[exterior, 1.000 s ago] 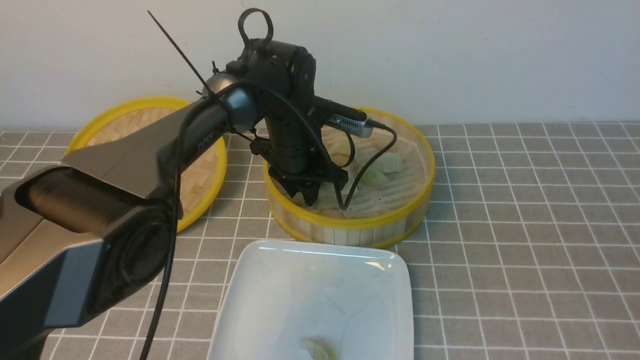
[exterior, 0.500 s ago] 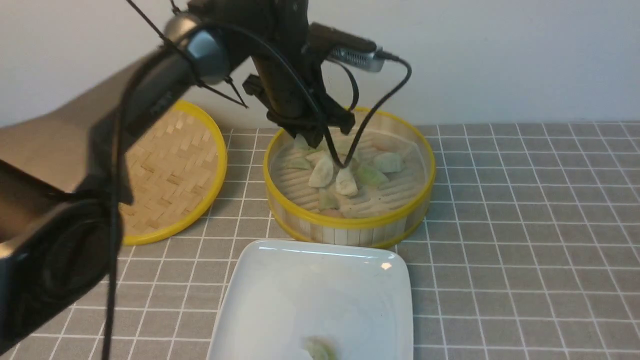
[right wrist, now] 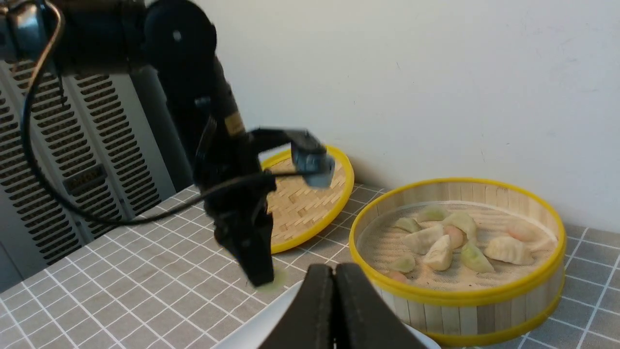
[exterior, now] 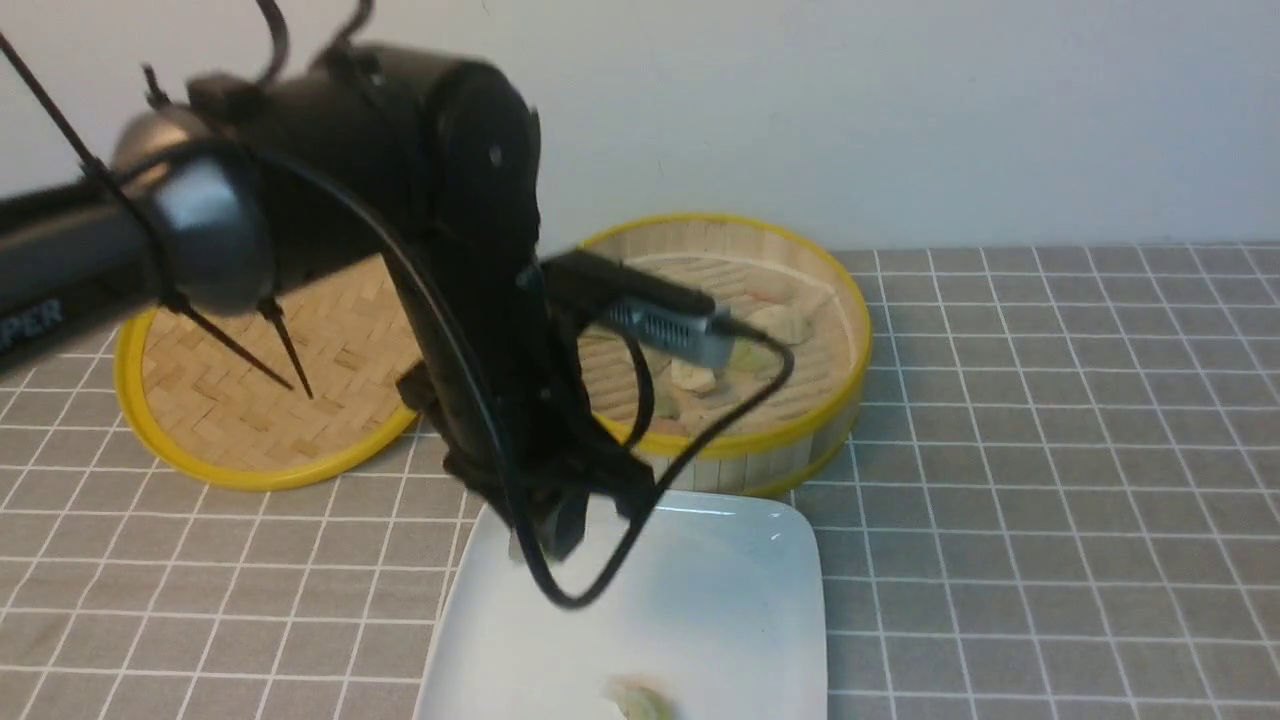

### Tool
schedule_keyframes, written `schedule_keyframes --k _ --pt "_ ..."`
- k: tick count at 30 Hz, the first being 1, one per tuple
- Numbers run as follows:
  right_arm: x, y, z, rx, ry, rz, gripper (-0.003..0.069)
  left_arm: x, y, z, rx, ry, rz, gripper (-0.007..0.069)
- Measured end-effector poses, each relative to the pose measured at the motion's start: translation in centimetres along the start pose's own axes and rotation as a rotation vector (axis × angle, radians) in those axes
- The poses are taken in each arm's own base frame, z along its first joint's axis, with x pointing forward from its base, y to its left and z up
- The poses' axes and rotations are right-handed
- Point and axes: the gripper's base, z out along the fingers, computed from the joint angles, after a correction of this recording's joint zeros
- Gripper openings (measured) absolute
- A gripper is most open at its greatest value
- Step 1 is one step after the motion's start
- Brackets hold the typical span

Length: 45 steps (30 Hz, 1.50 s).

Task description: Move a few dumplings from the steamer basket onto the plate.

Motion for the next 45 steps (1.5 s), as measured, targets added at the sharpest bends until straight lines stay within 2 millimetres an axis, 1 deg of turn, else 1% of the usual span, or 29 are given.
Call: schedule_keyframes --k 2,4,8,10,14,15,16,17,19,20,22,24,25,27,28,29,30,31,32,35,36,38,39,40,41,42,45 --pt "0.0 0.0 0.0 0.0 0.0 0.0 -0.0015 0.1 -0.2 1.7 0.007 0.036 0.015 0.0153" --pt "0.0 0.0 0.0 0.0 0.0 0.0 -0.0015 -0.3 -0.5 3.0 0.01 0.045 0.035 0.0153" --pt "0.0 0.0 0.0 0.003 0.005 0.0 -0.0015 -1.2 -0.4 4.7 0.01 0.024 0.038 0.016" --pt "0.2 -0.1 0.0 0.008 0.017 0.0 -0.0015 -1.5 -0.4 5.3 0.009 0.015 0.037 0.0198" --pt "0.6 -0.4 0.0 0.039 0.067 -0.011 -0.0015 -1.8 -0.3 5.4 0.006 -0.015 0.039 0.0363" --pt "0.6 -0.4 0.0 0.042 0.072 -0.012 -0.0015 -1.8 -0.3 5.4 0.006 -0.017 0.039 0.0372" --pt "0.8 -0.5 0.0 0.05 0.086 -0.014 -0.0015 -1.9 -0.3 5.4 0.007 -0.021 0.039 0.0425" --pt "0.8 -0.5 -0.1 0.054 0.092 -0.016 -0.0015 -1.9 -0.3 5.4 0.007 -0.022 0.039 0.0461" --pt "0.9 -0.5 -0.1 0.057 0.097 -0.016 -0.0015 -1.9 -0.3 5.4 0.007 -0.022 0.038 0.0491" --pt "0.9 -0.5 -0.1 0.057 0.097 -0.017 -0.0015 -1.9 -0.3 5.3 0.007 -0.021 0.039 0.0493" --pt "0.8 -0.6 -0.1 0.061 0.093 -0.027 -0.0015 -2.0 -0.4 4.9 0.009 -0.009 0.042 0.0461" --pt "0.7 -0.6 0.0 0.06 0.079 -0.036 -0.0015 -1.9 -0.5 4.1 0.004 -0.002 0.05 0.037" --pt "0.6 -0.5 0.0 0.055 0.068 -0.04 -0.0015 -1.8 -0.6 3.5 0.002 -0.008 0.054 0.0306" --pt "0.4 -0.4 0.0 0.043 0.043 -0.038 -0.0015 -1.4 -0.8 1.9 -0.001 -0.035 0.063 0.0153" --pt "0.3 -0.4 0.0 0.04 0.037 -0.038 -0.0015 -1.4 -0.7 1.9 -0.002 -0.033 0.063 0.0153" --pt "0.2 -0.3 0.0 0.03 0.016 -0.04 -0.0015 -0.8 -1.0 0.1 -0.005 -0.066 0.067 0.0064" --pt "0.0 -0.2 0.0 0.023 0.002 -0.041 -0.0015 -0.2 -1.2 -1.4 -0.005 -0.1 0.068 0.003" --pt "0.0 -0.2 0.0 0.019 -0.007 -0.041 -0.0015 0.4 -1.4 -3.0 -0.005 -0.146 0.071 0.0011" --pt "-0.1 -0.2 0.0 0.017 -0.01 -0.041 -0.0015 0.8 -1.5 -3.9 -0.005 -0.174 0.072 0.0006" --pt "-0.1 -0.1 0.0 0.014 -0.015 -0.041 -0.0015 3.4 -2.0 -7.8 -0.003 -0.33 0.085 -0.0005" --pt "-0.1 -0.1 0.0 0.014 -0.016 -0.041 -0.0015 4.1 -2.0 -8.3 -0.004 -0.364 0.086 -0.0005" --pt "-0.1 -0.1 0.0 0.013 -0.017 -0.041 -0.0015 6.2 -2.2 -10.0 -0.01 -0.471 0.093 -0.0005" --pt "-0.1 -0.1 0.0 0.013 -0.017 -0.041 -0.0015 7.8 -2.2 -10.9 -0.014 -0.542 0.097 -0.0005" --pt "-0.1 -0.1 0.0 0.014 -0.016 -0.041 -0.0015 9.3 -2.2 -11.4 -0.016 -0.612 0.098 -0.0005" --pt "-0.1 -0.1 0.0 0.014 -0.016 -0.041 -0.0015 9.5 -2.2 -11.7 -0.016 -0.624 0.1 -0.0005" --pt "-0.1 -0.1 0.0 0.014 -0.015 -0.041 -0.0015 11.3 -2.1 -11.7 -0.018 -0.69 0.099 -0.0005" --pt "0.0 -0.2 0.0 0.02 -0.005 -0.041 -0.0015 14.4 -1.8 -11.3 -0.023 -0.833 0.097 -0.0005"
